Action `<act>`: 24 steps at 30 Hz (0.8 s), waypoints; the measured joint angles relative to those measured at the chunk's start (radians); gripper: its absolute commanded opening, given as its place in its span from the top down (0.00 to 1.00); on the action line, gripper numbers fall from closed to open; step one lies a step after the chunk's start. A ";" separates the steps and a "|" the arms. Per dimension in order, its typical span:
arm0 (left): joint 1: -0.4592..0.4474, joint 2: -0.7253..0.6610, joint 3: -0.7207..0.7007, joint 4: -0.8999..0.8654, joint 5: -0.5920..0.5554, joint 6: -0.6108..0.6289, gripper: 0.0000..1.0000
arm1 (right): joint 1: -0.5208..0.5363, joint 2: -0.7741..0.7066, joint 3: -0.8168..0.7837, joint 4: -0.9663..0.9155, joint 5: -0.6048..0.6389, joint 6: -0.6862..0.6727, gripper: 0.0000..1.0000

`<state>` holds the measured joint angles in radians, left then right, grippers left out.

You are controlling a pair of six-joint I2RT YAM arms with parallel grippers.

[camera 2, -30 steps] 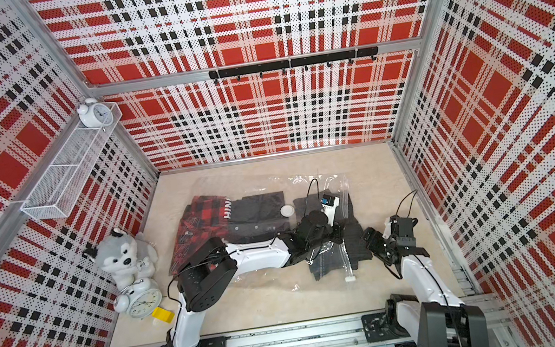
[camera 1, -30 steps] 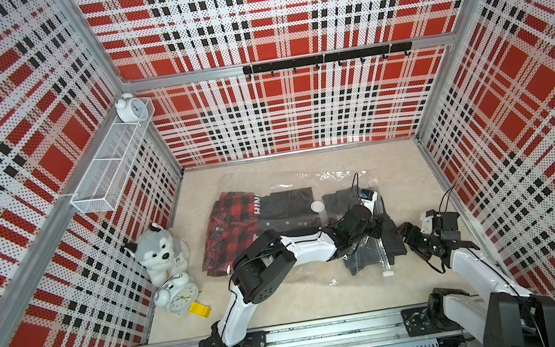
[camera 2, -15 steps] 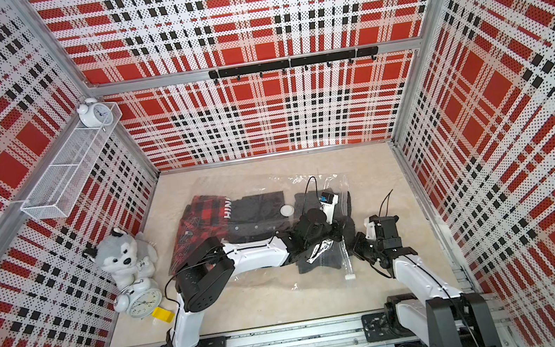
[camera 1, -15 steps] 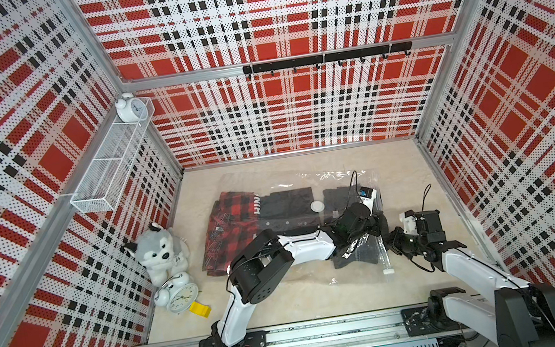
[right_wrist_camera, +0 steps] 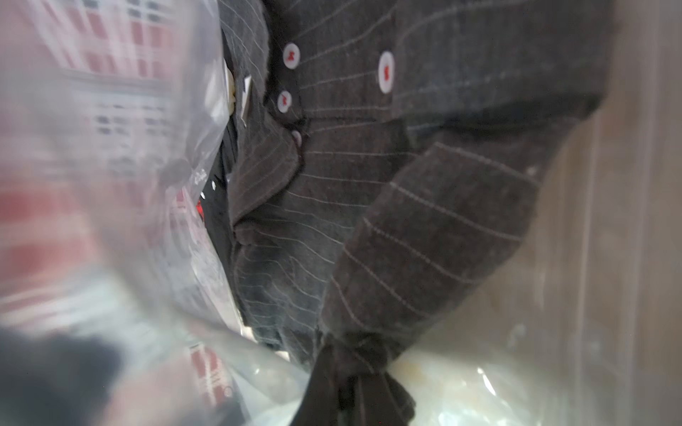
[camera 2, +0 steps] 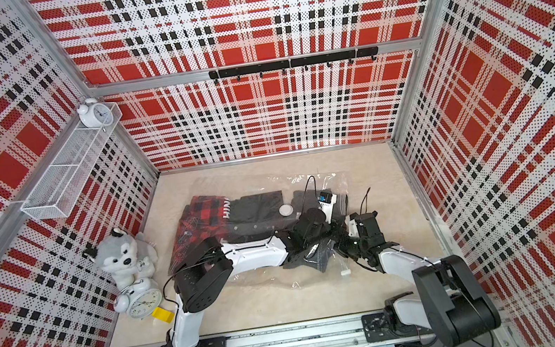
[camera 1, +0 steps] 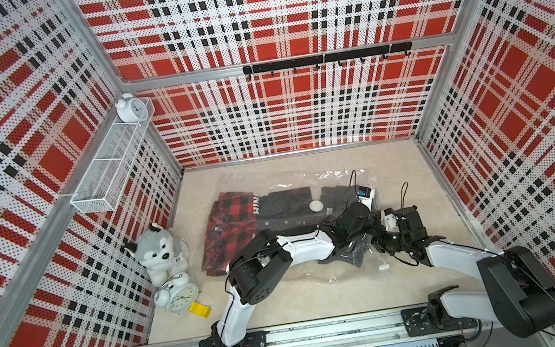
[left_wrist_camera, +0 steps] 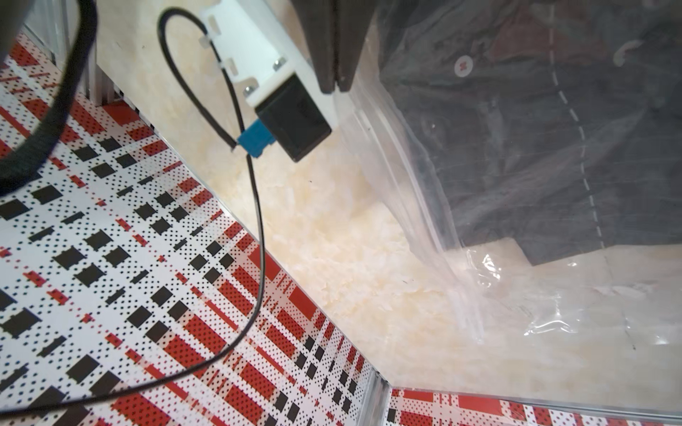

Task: Place the folded shirt into the vacuum bag
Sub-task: Place the shirt in the vacuum bag.

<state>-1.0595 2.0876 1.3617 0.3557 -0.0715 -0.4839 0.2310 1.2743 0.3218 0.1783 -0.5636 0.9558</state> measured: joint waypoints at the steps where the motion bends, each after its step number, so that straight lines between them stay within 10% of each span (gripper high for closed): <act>1: -0.002 0.000 0.000 0.000 0.000 -0.001 1.00 | 0.006 0.000 -0.005 0.005 0.002 0.001 0.68; 10: -0.006 -0.038 -0.018 0.021 -0.015 -0.003 1.00 | -0.031 -0.251 -0.004 -0.225 0.154 -0.058 0.16; 19: -0.008 -0.040 -0.032 0.025 -0.012 -0.001 1.00 | -0.227 -0.335 0.053 -0.371 0.150 -0.153 0.11; 24: -0.008 -0.040 -0.033 0.025 -0.010 0.002 1.00 | -0.288 -0.255 0.124 -0.350 0.108 -0.187 0.27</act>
<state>-1.0676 2.0472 1.3289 0.3809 -0.0818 -0.4820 -0.0566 1.0195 0.4461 -0.1719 -0.4553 0.7685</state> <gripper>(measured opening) 0.045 0.808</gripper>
